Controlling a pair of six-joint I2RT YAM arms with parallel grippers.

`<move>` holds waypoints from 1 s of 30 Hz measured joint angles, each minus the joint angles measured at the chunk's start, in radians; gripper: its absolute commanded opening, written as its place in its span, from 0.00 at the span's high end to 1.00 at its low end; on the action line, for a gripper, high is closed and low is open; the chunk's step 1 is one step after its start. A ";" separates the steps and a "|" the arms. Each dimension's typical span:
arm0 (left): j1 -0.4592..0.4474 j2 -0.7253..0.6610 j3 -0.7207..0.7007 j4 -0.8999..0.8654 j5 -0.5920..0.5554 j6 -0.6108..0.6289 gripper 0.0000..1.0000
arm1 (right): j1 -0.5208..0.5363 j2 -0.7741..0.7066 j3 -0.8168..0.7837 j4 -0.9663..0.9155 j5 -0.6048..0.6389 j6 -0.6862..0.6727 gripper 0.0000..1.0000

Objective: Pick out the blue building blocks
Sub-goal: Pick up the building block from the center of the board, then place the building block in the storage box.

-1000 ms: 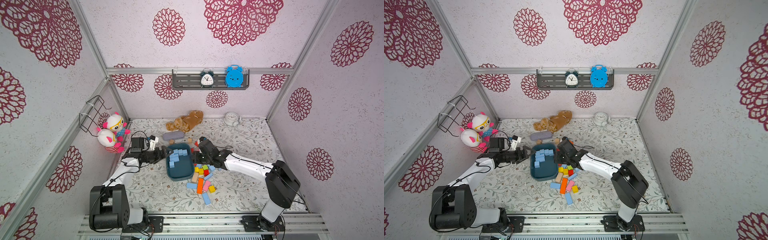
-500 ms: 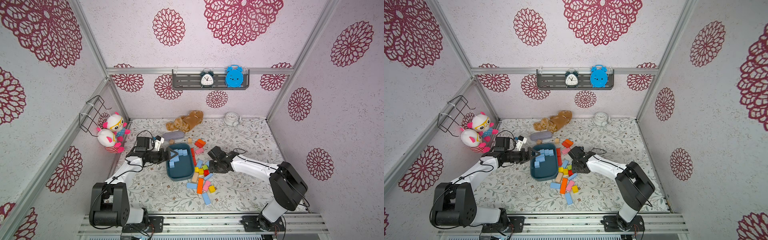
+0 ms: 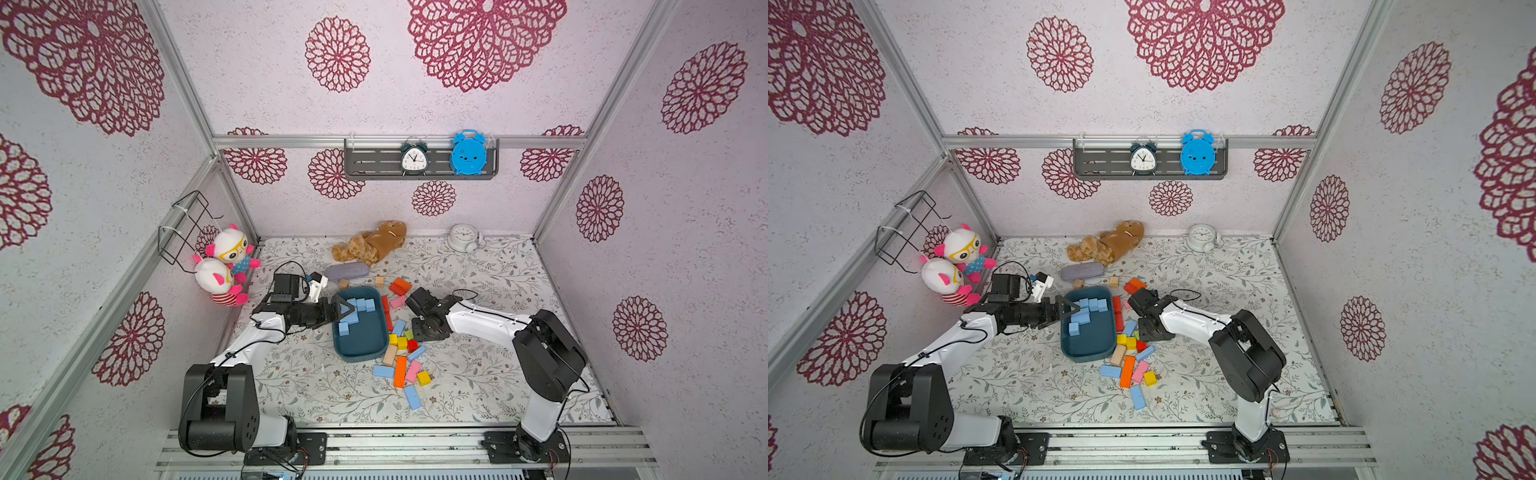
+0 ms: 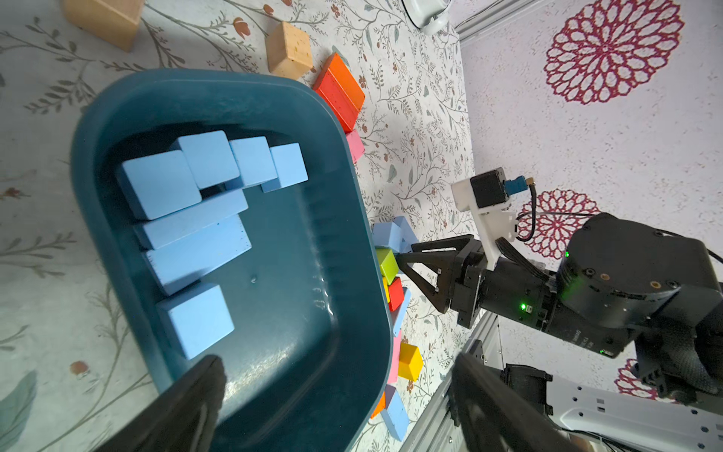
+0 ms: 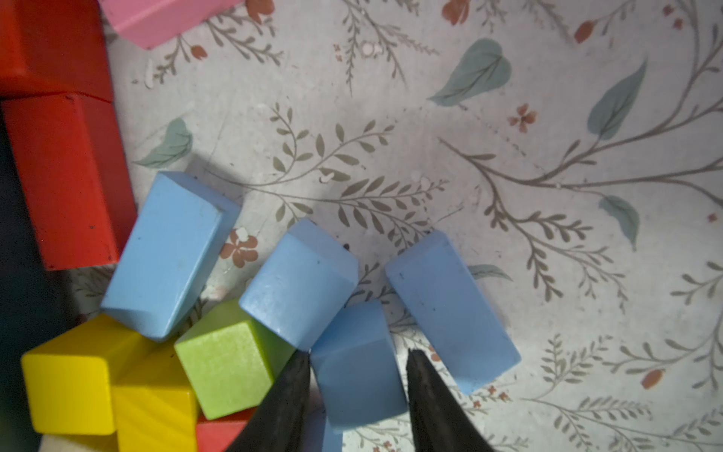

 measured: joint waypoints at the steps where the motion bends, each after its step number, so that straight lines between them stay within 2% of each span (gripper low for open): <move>1: 0.000 0.000 0.000 0.000 -0.001 0.001 0.05 | 0.000 0.003 0.000 0.003 0.000 -0.001 0.64; 7: 0.000 0.008 0.000 -0.002 -0.028 0.003 0.05 | -0.001 0.011 0.000 0.024 -0.003 -0.010 0.76; 13: 0.005 0.013 0.002 -0.019 -0.086 0.002 0.05 | 0.015 0.010 0.012 0.003 0.020 -0.004 0.77; 20: 0.063 -0.001 0.002 -0.023 -0.163 -0.040 0.03 | 0.124 0.006 0.194 -0.055 0.110 0.008 0.77; 25: 0.112 -0.015 -0.003 -0.013 -0.192 -0.073 0.03 | 0.197 0.023 0.331 -0.023 0.099 0.008 0.76; 30: 0.158 -0.029 -0.025 0.001 -0.206 -0.108 0.03 | 0.214 0.126 0.454 0.003 0.076 0.008 0.75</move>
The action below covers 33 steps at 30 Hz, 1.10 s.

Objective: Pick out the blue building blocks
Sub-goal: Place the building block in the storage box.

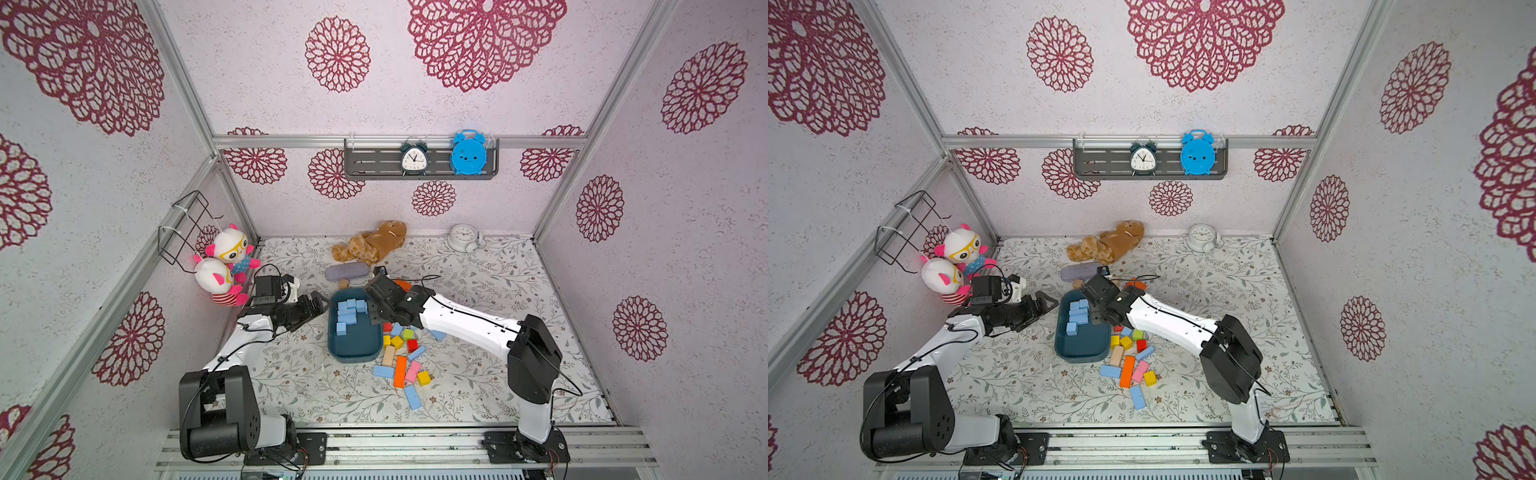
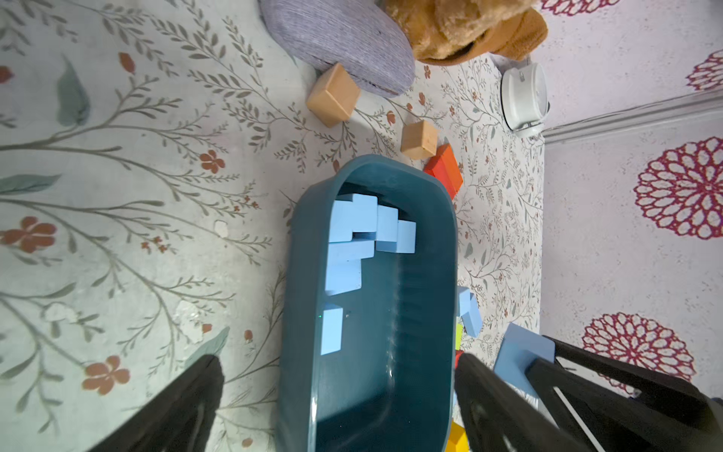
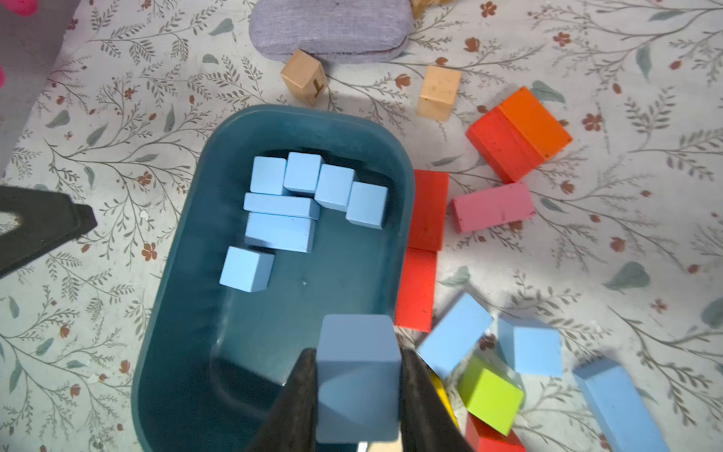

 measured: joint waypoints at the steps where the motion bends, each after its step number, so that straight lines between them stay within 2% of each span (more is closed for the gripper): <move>1: 0.005 -0.002 -0.006 0.003 0.000 -0.006 0.03 | 0.002 0.017 0.008 0.006 -0.011 0.000 0.75; 9: 0.013 -0.002 -0.034 0.032 0.029 -0.044 0.04 | 0.019 0.177 0.103 0.035 -0.110 0.030 0.73; 21: 0.012 0.007 -0.055 0.064 0.072 -0.069 0.05 | 0.022 0.253 0.123 0.070 -0.158 0.086 0.67; 28: 0.011 0.007 -0.055 0.068 0.080 -0.068 0.05 | 0.020 0.281 0.124 0.115 -0.180 0.124 0.51; 33: 0.010 0.008 -0.062 0.072 0.087 -0.068 0.05 | 0.019 0.281 0.121 0.149 -0.180 0.134 0.49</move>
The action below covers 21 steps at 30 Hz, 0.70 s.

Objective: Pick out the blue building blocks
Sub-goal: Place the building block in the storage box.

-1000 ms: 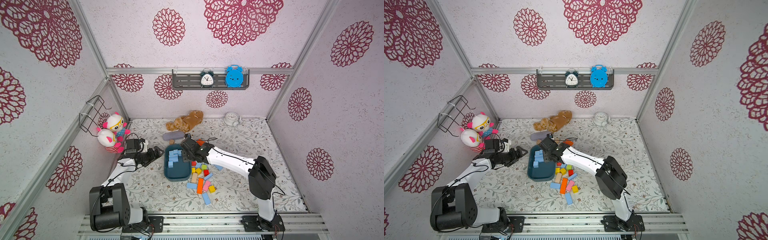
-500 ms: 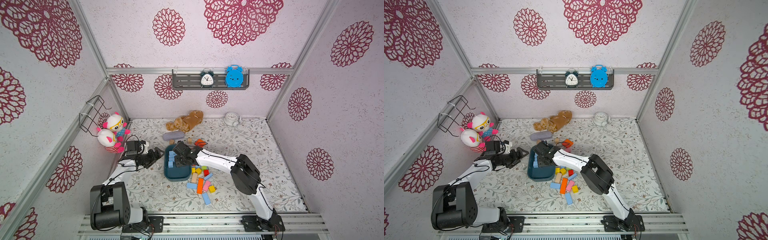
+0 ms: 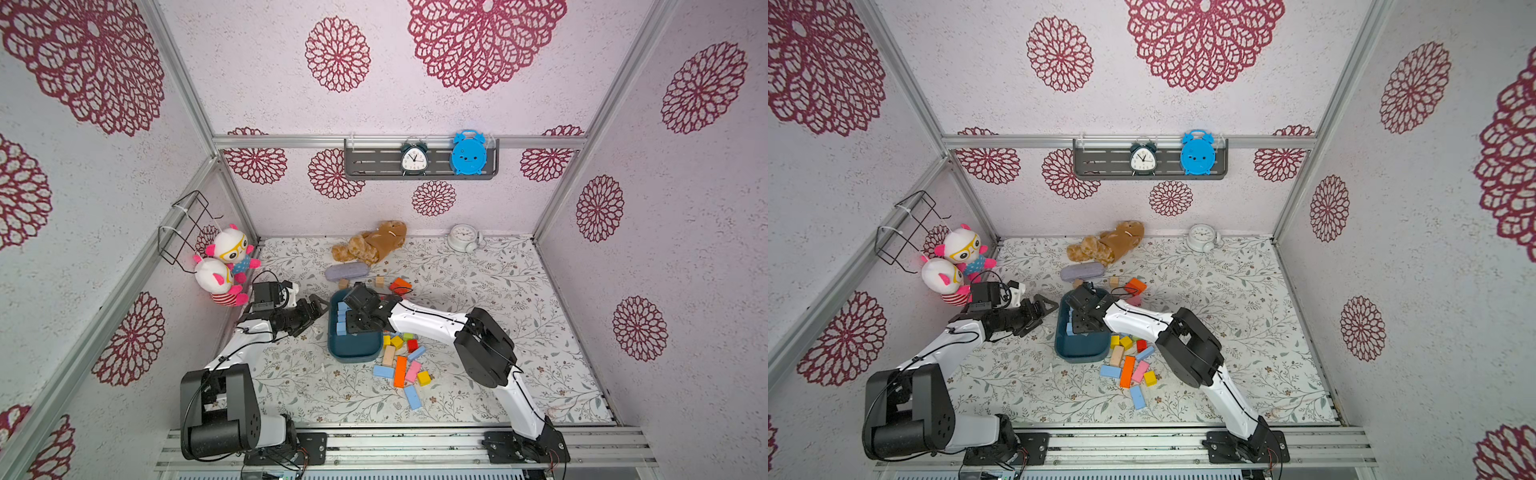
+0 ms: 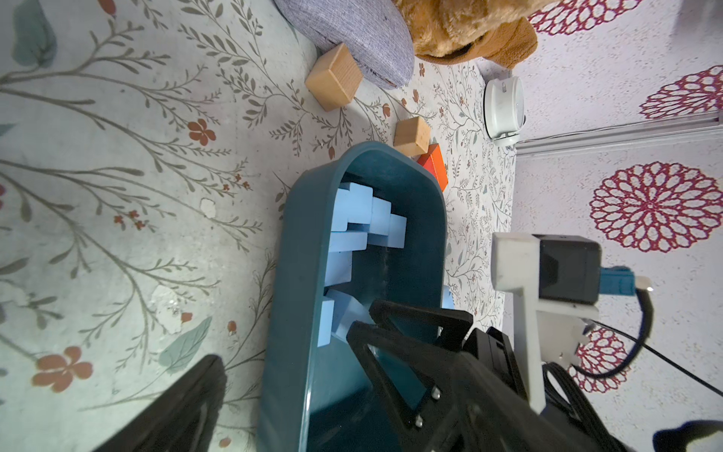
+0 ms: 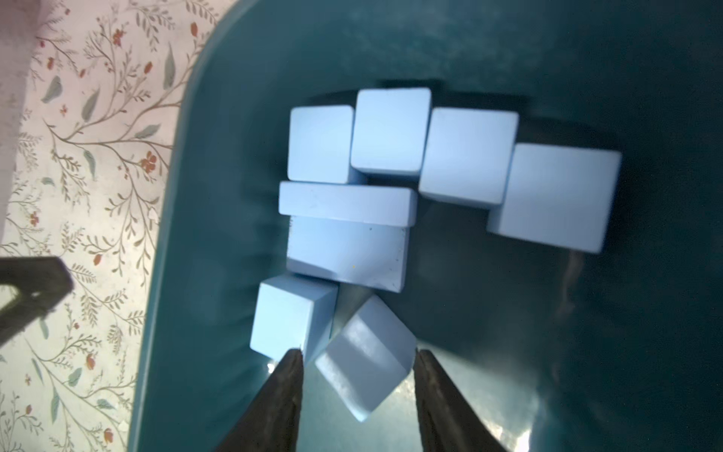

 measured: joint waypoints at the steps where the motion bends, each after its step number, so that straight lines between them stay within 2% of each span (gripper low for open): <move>1: -0.001 0.002 -0.001 0.002 0.002 0.000 0.05 | 0.000 0.000 -0.002 0.003 0.000 0.002 0.49; 11: -0.008 0.007 -0.002 0.003 -0.004 0.005 0.05 | -0.003 -0.049 -0.153 0.103 -0.032 0.064 0.47; 21: -0.010 0.007 -0.002 0.003 -0.004 0.012 0.05 | -0.013 -0.049 -0.159 0.197 -0.080 0.086 0.46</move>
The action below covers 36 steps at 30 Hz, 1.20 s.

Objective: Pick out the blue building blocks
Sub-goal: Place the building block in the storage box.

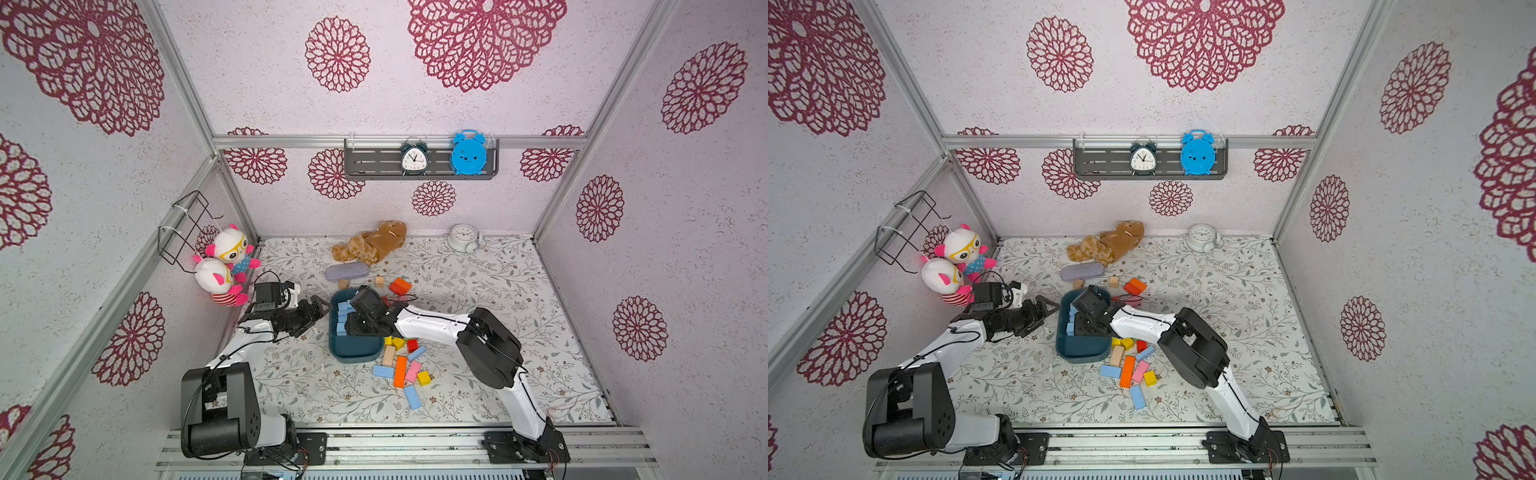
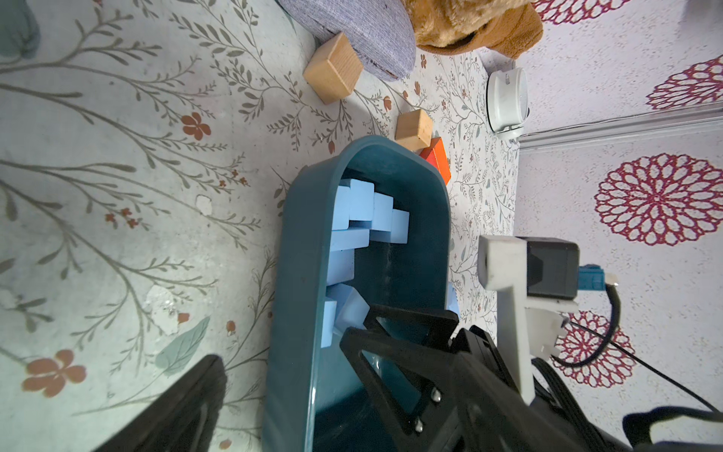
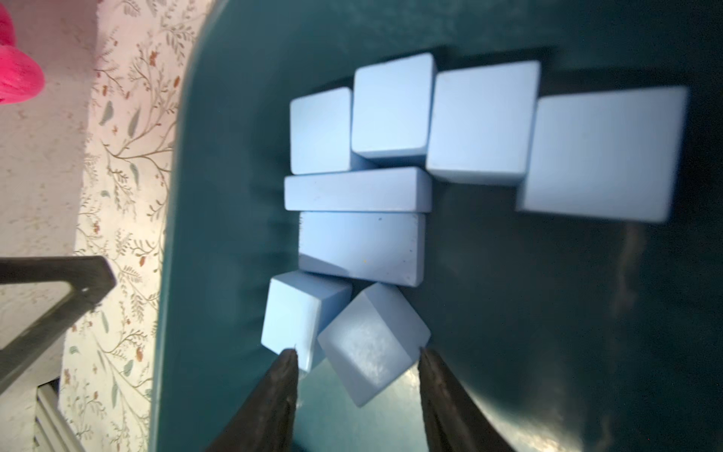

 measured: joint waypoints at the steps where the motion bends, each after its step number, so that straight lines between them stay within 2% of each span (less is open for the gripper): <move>1: 0.000 0.000 0.000 0.000 0.000 0.000 0.05 | -0.002 0.000 0.000 0.003 -0.002 0.000 0.46; 36: -0.022 0.013 -0.001 0.007 0.004 0.008 0.06 | -0.040 0.000 0.000 0.068 -0.104 0.009 0.44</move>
